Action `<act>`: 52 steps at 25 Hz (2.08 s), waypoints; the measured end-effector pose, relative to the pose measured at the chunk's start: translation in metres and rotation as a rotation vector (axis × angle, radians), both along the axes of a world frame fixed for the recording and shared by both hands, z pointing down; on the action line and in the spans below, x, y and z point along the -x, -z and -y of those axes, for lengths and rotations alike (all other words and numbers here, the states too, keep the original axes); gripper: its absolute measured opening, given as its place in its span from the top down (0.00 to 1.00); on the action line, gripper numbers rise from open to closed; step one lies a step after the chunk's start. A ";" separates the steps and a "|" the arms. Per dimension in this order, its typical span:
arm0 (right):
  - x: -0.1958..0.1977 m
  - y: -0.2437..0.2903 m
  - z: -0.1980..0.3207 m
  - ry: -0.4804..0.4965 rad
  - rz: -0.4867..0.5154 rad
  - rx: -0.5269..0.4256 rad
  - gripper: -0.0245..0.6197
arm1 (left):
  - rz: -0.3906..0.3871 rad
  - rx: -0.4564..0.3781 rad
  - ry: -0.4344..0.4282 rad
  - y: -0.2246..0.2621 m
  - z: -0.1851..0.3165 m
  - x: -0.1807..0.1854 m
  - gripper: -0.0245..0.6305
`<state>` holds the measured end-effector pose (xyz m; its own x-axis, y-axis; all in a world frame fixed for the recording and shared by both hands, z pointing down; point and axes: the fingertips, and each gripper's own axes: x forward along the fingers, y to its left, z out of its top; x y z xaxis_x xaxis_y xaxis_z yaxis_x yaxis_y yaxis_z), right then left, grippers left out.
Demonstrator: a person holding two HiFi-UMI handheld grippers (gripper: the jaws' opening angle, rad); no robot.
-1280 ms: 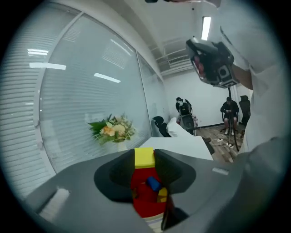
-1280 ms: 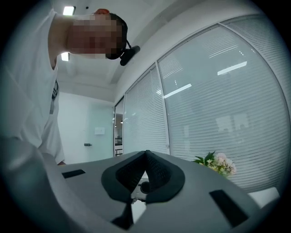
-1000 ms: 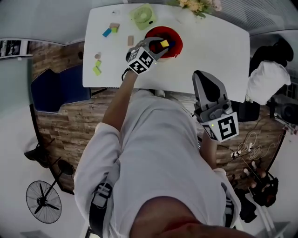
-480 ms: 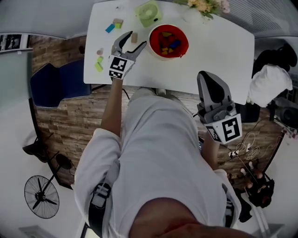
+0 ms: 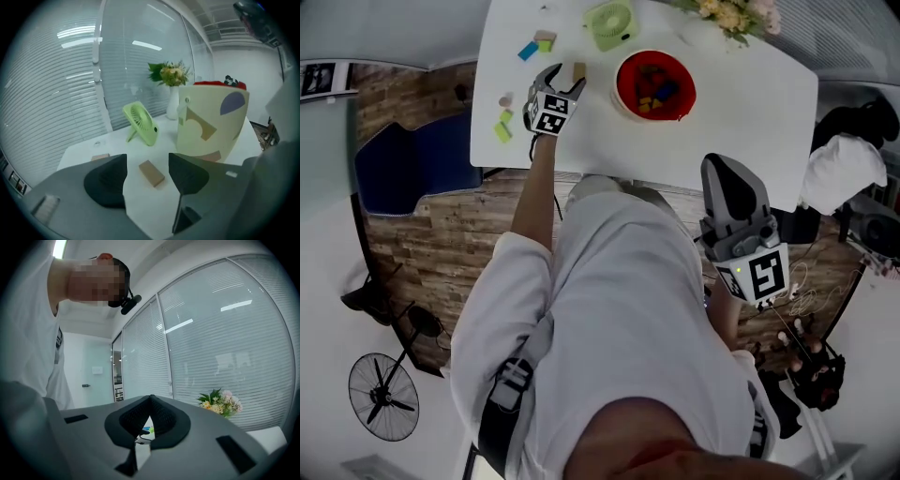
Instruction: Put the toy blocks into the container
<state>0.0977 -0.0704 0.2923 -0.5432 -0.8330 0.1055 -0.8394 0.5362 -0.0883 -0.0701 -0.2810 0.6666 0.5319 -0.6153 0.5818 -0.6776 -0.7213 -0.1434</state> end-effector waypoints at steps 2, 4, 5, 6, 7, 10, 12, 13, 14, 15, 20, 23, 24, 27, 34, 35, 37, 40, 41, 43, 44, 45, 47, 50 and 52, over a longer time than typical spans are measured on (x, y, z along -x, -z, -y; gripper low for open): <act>0.003 0.001 -0.003 -0.019 -0.001 0.007 0.96 | 0.042 0.047 -0.013 -0.021 0.004 -0.009 0.56; 0.003 0.000 -0.005 -0.042 -0.002 0.015 0.96 | 0.068 0.084 -0.022 -0.038 0.006 -0.018 0.56; 0.001 0.000 -0.006 -0.056 -0.001 0.018 0.96 | 0.078 0.099 -0.027 -0.044 0.006 -0.022 0.56; 0.000 0.000 -0.007 -0.070 0.000 0.019 0.96 | 0.090 0.111 -0.032 -0.051 0.006 -0.025 0.56; -0.002 0.001 -0.007 -0.083 0.002 0.020 0.96 | 0.107 0.121 -0.034 -0.057 0.006 -0.027 0.57; -0.006 0.001 -0.010 -0.111 0.000 0.024 0.96 | 0.190 0.105 -0.018 -0.071 0.006 -0.025 0.67; -0.009 0.000 -0.010 -0.121 -0.002 0.026 0.96 | 0.219 0.071 -0.004 -0.071 0.010 -0.020 0.70; -0.010 -0.001 -0.011 -0.123 -0.001 0.026 0.96 | 0.215 0.058 0.005 -0.068 0.013 -0.017 0.70; -0.010 -0.001 -0.012 -0.123 0.001 0.025 0.96 | 0.200 0.048 0.015 -0.064 0.014 -0.013 0.82; -0.010 -0.002 -0.013 -0.120 0.004 0.024 0.96 | 0.179 0.046 0.024 -0.059 0.014 -0.009 0.91; -0.006 -0.003 -0.011 -0.080 0.013 0.022 0.96 | 0.134 0.089 0.025 -0.057 -0.002 0.015 0.97; -0.003 -0.003 -0.008 -0.052 0.012 0.018 0.96 | 0.125 0.076 0.065 -0.054 -0.005 0.028 0.97; -0.002 -0.003 -0.008 -0.045 0.013 0.017 0.96 | 0.121 0.065 0.074 -0.052 -0.005 0.031 0.92; 0.001 -0.003 -0.009 -0.033 0.011 0.018 0.96 | 0.128 0.050 0.066 -0.050 0.000 0.035 0.71; -0.003 -0.007 -0.010 -0.070 0.010 0.037 0.96 | 0.157 0.134 -0.012 -0.069 0.019 0.026 0.61; -0.004 -0.007 -0.010 -0.079 0.010 0.039 0.96 | 0.161 0.155 -0.029 -0.072 0.019 0.024 0.61; -0.005 -0.007 -0.010 -0.094 0.011 0.040 0.96 | 0.166 0.175 -0.058 -0.073 0.019 0.021 0.64; -0.004 -0.008 -0.010 -0.100 0.015 0.041 0.96 | 0.167 0.177 -0.084 -0.072 0.013 0.020 0.76; -0.003 -0.008 -0.010 -0.097 0.016 0.041 0.96 | 0.154 0.180 -0.086 -0.070 0.009 0.020 0.76; -0.002 -0.009 -0.009 -0.087 0.021 0.041 0.96 | 0.110 0.167 -0.080 -0.062 0.003 0.020 0.76; -0.001 -0.010 -0.008 -0.080 0.024 0.041 0.96 | 0.078 0.152 -0.073 -0.054 0.001 0.020 0.76; -0.001 -0.010 -0.007 -0.072 0.028 0.040 0.96 | 0.039 0.131 -0.064 -0.043 -0.002 0.020 0.76; -0.001 -0.011 -0.005 -0.053 0.039 0.036 0.96 | -0.043 0.077 -0.054 -0.013 -0.008 0.020 0.76; 0.000 -0.011 -0.003 -0.018 0.055 0.027 0.96 | -0.170 -0.038 -0.063 0.049 -0.021 0.015 0.76; 0.002 -0.010 -0.002 0.011 0.065 0.018 0.96 | -0.258 -0.120 -0.073 0.099 -0.034 0.012 0.76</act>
